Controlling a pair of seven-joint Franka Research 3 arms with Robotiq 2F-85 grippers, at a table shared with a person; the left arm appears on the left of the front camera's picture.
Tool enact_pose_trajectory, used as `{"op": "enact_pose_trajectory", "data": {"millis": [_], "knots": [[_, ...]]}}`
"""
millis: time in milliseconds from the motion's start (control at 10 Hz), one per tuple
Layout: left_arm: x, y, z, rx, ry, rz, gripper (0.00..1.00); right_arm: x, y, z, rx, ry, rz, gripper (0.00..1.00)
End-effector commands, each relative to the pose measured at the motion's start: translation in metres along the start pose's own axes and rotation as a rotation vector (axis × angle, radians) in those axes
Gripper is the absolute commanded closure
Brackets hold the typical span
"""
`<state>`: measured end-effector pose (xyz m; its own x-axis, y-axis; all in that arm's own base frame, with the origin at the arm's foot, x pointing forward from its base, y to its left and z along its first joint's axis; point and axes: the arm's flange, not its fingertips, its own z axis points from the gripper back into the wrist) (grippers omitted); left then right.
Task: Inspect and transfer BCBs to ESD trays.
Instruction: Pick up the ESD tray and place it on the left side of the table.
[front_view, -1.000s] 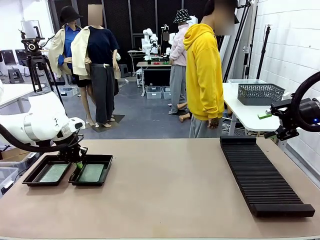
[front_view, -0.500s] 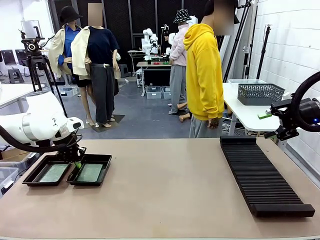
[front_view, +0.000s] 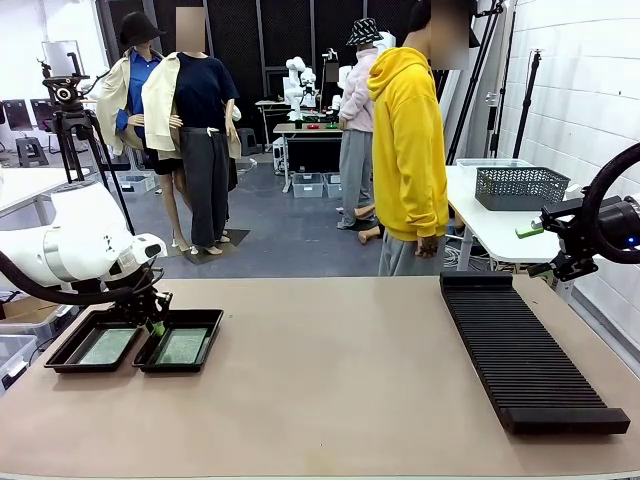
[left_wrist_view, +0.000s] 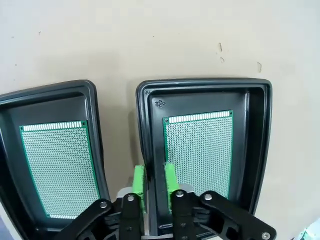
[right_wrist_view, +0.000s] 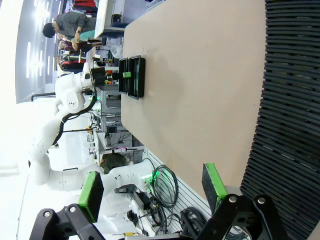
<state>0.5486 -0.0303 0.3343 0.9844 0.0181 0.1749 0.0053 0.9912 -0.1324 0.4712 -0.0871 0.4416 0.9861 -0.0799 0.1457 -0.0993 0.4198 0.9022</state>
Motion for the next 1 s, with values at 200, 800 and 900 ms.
{"op": "enact_pose_trajectory", "data": {"millis": [200, 800, 900], "knots": [[-0.005, 0.009, 0.03, -0.061, -0.018, -0.017, 0.0, -0.003, 0.001, -0.002, -0.012, -0.008, -0.005, 0.0], [-0.017, 0.033, 0.093, -0.155, -0.075, -0.028, 0.0, -0.003, 0.001, -0.002, -0.012, -0.008, -0.005, 0.0], [-0.019, 0.036, 0.097, -0.182, -0.077, -0.036, 0.0, -0.003, 0.001, -0.002, -0.012, -0.008, -0.005, 0.0]]}}
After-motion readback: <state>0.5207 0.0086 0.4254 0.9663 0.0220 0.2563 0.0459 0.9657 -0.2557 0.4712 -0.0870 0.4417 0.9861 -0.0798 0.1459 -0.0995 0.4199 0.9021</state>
